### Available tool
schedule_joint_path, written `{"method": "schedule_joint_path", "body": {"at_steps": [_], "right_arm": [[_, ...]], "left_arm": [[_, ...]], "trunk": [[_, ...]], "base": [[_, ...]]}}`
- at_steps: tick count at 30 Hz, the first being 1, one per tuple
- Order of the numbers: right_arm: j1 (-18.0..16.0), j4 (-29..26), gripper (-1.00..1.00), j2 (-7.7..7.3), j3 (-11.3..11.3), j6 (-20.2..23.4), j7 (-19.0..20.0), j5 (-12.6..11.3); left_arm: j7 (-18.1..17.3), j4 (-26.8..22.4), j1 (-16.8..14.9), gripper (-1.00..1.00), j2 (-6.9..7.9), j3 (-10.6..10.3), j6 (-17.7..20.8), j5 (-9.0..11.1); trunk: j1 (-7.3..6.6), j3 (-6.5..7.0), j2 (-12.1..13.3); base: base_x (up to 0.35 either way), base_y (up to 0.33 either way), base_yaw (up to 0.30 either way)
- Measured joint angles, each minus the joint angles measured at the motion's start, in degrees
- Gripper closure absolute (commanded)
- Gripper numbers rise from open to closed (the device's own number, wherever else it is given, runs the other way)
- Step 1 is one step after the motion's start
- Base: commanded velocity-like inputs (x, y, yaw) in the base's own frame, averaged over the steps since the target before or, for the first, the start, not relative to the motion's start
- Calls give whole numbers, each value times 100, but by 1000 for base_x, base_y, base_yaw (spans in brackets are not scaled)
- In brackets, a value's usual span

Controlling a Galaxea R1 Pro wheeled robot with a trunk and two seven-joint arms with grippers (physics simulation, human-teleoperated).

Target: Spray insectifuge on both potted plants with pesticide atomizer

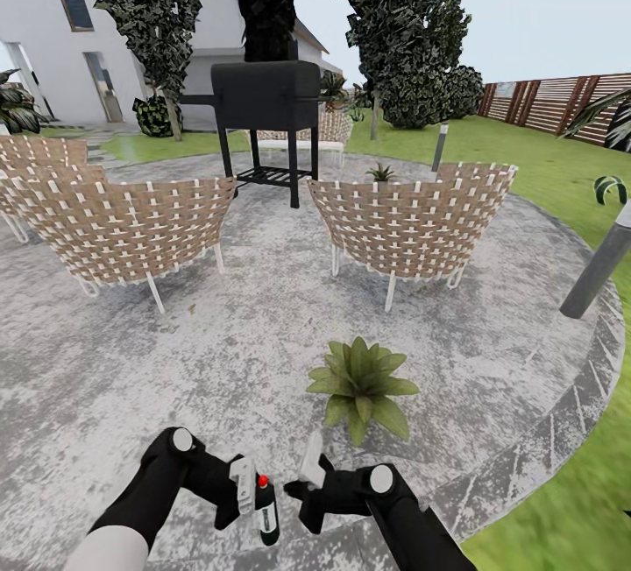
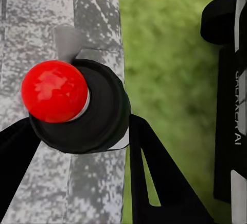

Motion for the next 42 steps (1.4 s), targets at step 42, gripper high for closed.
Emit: {"method": "schedule_joint_path", "body": {"at_steps": [42], "right_arm": [[0,-13,100,0,46,-4,-11,1]], "left_arm": [[-114,32,56,100,-144,-342,-12,176]], "trunk": [[0,0,0]], "base": [[0,0,0]]}}
